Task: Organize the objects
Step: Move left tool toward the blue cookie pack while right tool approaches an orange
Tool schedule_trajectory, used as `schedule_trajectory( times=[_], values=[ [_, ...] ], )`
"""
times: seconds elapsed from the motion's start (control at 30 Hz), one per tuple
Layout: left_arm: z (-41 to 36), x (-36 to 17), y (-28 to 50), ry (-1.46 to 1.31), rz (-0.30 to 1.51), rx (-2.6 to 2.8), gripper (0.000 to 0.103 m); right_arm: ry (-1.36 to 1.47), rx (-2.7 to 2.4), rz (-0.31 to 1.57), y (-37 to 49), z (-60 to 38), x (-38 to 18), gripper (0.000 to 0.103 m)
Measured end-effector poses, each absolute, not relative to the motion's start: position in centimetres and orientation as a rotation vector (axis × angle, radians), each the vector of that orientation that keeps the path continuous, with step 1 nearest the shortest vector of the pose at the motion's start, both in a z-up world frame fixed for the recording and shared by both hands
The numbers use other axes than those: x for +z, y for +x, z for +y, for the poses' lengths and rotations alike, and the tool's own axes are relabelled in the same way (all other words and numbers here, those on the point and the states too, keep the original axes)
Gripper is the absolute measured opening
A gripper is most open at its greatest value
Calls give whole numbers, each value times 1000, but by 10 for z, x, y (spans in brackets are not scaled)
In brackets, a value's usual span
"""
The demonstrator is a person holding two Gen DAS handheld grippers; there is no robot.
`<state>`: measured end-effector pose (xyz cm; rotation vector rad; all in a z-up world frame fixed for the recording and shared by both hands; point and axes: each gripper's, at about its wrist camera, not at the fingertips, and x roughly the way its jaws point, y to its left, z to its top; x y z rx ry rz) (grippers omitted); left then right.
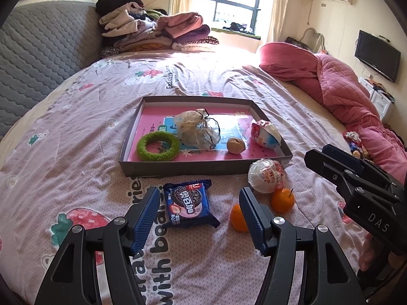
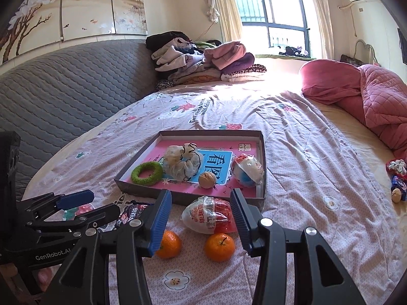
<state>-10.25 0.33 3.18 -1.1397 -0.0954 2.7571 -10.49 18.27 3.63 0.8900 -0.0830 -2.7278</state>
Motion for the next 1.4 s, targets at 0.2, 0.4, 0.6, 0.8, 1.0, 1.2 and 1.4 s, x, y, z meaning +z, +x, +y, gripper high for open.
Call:
schedule_trajectory(
  times=[0.2, 0.4, 0.6, 0.8, 1.0, 1.2, 1.4],
  values=[
    [4, 31, -99, -1145, -83, 2755, 66, 887, -2734, -81, -100, 185, 36, 48],
    [3, 28, -96, -1156, -68, 2754, 66, 890, -2737, -73, -97, 187, 34, 48],
    [4, 23, -95, -1173, -52, 2748, 66, 903, -2734, -56, -95, 186, 30, 48],
    [5, 17, -94, -1193, -40, 2742, 66, 920, -2729, -55, -94, 187, 26, 48],
    [5, 13, -93, -1215, -29, 2732, 66, 940, -2724, -49, -93, 186, 22, 48],
    [6, 12, -92, -1224, -22, 2728, 66, 960, -2722, -45, -92, 186, 18, 48],
    [7, 9, -92, -1234, -15, 2721, 66, 982, -2718, -33, -92, 186, 13, 48]
  ],
)
